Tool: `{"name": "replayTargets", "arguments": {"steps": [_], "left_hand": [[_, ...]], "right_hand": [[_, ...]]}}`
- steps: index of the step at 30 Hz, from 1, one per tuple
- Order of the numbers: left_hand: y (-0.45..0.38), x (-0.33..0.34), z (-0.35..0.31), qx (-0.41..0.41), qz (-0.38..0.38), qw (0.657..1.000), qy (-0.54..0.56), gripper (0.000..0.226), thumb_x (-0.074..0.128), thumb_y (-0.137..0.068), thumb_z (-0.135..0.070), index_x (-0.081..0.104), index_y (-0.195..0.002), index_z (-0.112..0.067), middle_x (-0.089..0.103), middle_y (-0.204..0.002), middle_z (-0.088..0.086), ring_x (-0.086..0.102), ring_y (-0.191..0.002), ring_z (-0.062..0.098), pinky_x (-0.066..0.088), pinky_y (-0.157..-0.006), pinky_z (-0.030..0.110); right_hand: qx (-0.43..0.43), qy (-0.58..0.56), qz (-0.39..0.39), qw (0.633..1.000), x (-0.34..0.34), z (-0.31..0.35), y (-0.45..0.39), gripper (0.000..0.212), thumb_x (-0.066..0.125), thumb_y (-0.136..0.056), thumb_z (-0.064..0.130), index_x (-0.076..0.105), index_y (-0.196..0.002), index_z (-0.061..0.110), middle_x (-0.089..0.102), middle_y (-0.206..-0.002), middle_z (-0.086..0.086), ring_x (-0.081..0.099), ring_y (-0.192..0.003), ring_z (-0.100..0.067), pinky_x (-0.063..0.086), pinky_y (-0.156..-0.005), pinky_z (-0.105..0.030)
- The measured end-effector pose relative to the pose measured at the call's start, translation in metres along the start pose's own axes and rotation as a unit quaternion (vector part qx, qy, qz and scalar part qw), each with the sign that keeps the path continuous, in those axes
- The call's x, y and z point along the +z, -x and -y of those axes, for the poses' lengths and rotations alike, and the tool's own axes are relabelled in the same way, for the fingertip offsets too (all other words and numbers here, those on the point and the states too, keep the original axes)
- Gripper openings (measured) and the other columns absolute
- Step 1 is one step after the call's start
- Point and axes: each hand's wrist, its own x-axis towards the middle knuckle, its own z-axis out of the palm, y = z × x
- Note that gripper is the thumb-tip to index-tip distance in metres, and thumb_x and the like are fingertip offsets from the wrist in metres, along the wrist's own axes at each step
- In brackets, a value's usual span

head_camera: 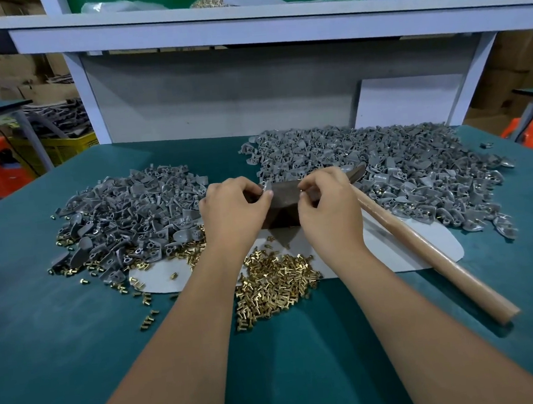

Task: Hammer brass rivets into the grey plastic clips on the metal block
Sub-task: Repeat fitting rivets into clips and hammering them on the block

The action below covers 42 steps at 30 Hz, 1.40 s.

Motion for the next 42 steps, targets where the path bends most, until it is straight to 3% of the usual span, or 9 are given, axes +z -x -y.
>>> {"name": "replayTargets", "arguments": {"steps": [7,10,13,21,25,30,33,37,42], "left_hand": [[0.000,0.002,-0.001,0.031,-0.003,0.999,0.009,0.020,0.073,-0.084,-0.032,0.061,-0.070,-0.024,0.063,-0.107,-0.009,0.050,-0.111,0.016,0.035,-0.094,0.032],[0.001,0.005,-0.001,0.020,0.021,0.998,0.064,0.014,0.073,-0.084,-0.022,0.063,-0.074,-0.018,0.063,-0.097,-0.013,0.058,-0.093,0.010,0.049,-0.084,0.030],[0.002,0.005,-0.002,0.021,0.026,0.998,0.061,0.016,0.075,-0.083,-0.024,0.062,-0.075,-0.021,0.061,-0.084,-0.012,0.056,-0.081,0.004,0.048,-0.070,0.020],[0.005,-0.002,-0.009,0.047,0.041,0.997,0.043,0.015,0.073,-0.082,-0.045,0.066,-0.075,-0.034,0.062,-0.085,-0.014,0.058,-0.094,0.016,0.049,-0.092,0.047],[0.006,-0.001,-0.008,0.081,0.049,0.995,0.037,0.010,0.068,-0.088,-0.036,0.072,-0.086,-0.027,0.062,-0.083,-0.013,0.060,-0.093,0.020,0.050,-0.089,0.049],[0.004,0.001,-0.006,0.025,0.039,0.994,0.097,0.015,0.059,-0.091,-0.029,0.068,-0.078,-0.027,0.066,-0.081,-0.011,0.060,-0.089,0.016,0.054,-0.081,0.043],[0.001,0.002,-0.003,0.007,0.020,0.992,0.125,0.010,0.058,-0.092,-0.023,0.066,-0.094,-0.027,0.065,-0.095,-0.012,0.058,-0.099,0.012,0.051,-0.090,0.039],[0.000,0.001,-0.003,0.008,0.094,0.988,0.124,0.044,0.054,-0.095,-0.020,0.049,-0.135,-0.038,0.049,-0.140,-0.003,0.039,-0.129,0.008,0.031,-0.113,0.038],[0.002,0.002,-0.006,0.031,0.147,0.988,0.032,0.044,0.047,-0.099,-0.027,0.047,-0.140,-0.044,0.031,-0.157,-0.001,0.013,-0.147,0.009,0.002,-0.119,0.041]], "right_hand": [[0.067,-0.013,-0.007,0.998,0.001,-0.004,-0.002,0.010,0.054,-0.089,0.005,0.056,-0.090,0.015,0.041,-0.110,0.002,0.053,-0.093,-0.013,0.039,-0.073,-0.018],[0.075,-0.040,0.006,0.996,0.002,-0.004,-0.003,0.011,0.055,-0.088,0.003,0.057,-0.088,0.014,0.043,-0.109,0.003,0.053,-0.094,-0.013,0.038,-0.074,-0.015],[0.065,-0.070,0.015,0.995,0.002,-0.003,-0.003,0.011,0.055,-0.088,0.003,0.058,-0.088,0.013,0.046,-0.103,0.005,0.054,-0.093,-0.015,0.043,-0.079,-0.025],[0.068,-0.044,-0.020,0.997,-0.001,0.002,-0.002,0.011,0.053,-0.089,0.011,0.055,-0.087,0.022,0.056,-0.090,0.008,0.053,-0.083,-0.009,0.047,-0.069,-0.030],[0.054,-0.025,-0.018,0.998,-0.002,0.003,-0.001,0.012,0.053,-0.088,0.009,0.054,-0.085,0.020,0.057,-0.086,0.006,0.053,-0.079,-0.012,0.047,-0.065,-0.031],[0.034,0.024,-0.013,0.999,0.000,0.006,0.002,0.011,0.054,-0.088,0.012,0.054,-0.085,0.023,0.056,-0.089,0.008,0.052,-0.073,-0.010,0.044,-0.060,-0.030],[0.038,0.033,-0.008,0.999,0.002,0.007,0.003,0.013,0.055,-0.087,0.014,0.053,-0.084,0.027,0.054,-0.091,0.010,0.050,-0.072,-0.007,0.038,-0.056,-0.027],[0.044,0.024,0.003,0.999,0.000,0.007,0.003,0.014,0.055,-0.087,0.014,0.053,-0.083,0.027,0.053,-0.089,0.012,0.049,-0.072,-0.003,0.037,-0.055,-0.026],[0.053,0.017,0.002,0.998,-0.002,0.007,0.003,0.013,0.054,-0.087,0.014,0.054,-0.084,0.027,0.054,-0.091,0.012,0.052,-0.076,-0.006,0.042,-0.059,-0.027]]}}
